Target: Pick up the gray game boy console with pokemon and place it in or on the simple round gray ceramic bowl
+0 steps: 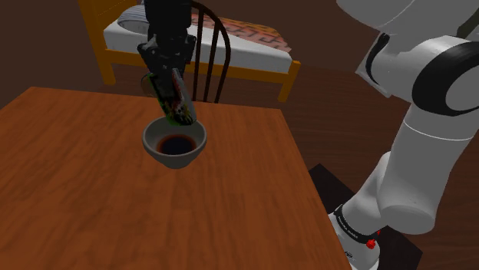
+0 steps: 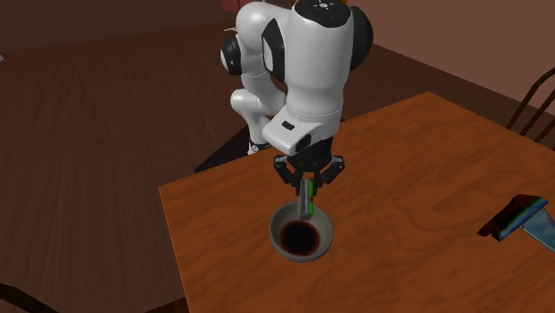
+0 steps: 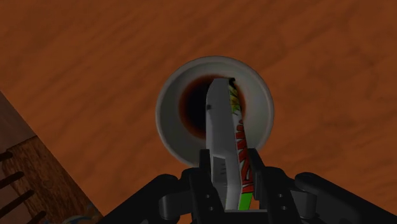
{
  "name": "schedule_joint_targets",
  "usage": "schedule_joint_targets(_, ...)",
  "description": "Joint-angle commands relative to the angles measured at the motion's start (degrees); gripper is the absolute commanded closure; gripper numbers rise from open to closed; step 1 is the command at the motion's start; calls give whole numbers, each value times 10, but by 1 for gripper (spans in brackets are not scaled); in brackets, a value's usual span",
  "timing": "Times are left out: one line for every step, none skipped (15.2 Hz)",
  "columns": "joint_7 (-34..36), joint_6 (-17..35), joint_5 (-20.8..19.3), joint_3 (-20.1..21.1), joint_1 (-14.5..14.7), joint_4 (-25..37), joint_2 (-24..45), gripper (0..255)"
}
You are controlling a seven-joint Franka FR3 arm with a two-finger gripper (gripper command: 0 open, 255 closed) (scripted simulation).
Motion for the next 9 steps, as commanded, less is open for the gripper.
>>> schedule_joint_targets(-2, 23, 6, 0, -7, -33, -12, 255)
schedule_joint_targets(-2, 32, 8, 0, -9, -47, -16, 255)
schedule_joint_targets(-3, 42, 10, 0, -11, -60, -20, 255)
schedule_joint_targets(-4, 51, 11, -1, -13, -73, -24, 255)
schedule_joint_targets(-4, 61, 13, -1, -15, -85, -27, 255)
schedule_joint_targets(-5, 70, 14, -1, -17, -97, -30, 255)
schedule_joint_targets(-6, 79, 16, -1, -19, -108, -32, 255)
schedule_joint_targets(-6, 88, 17, -1, -20, -120, -35, 255)
schedule_joint_targets(-7, 96, 18, -2, -21, -130, -37, 255)
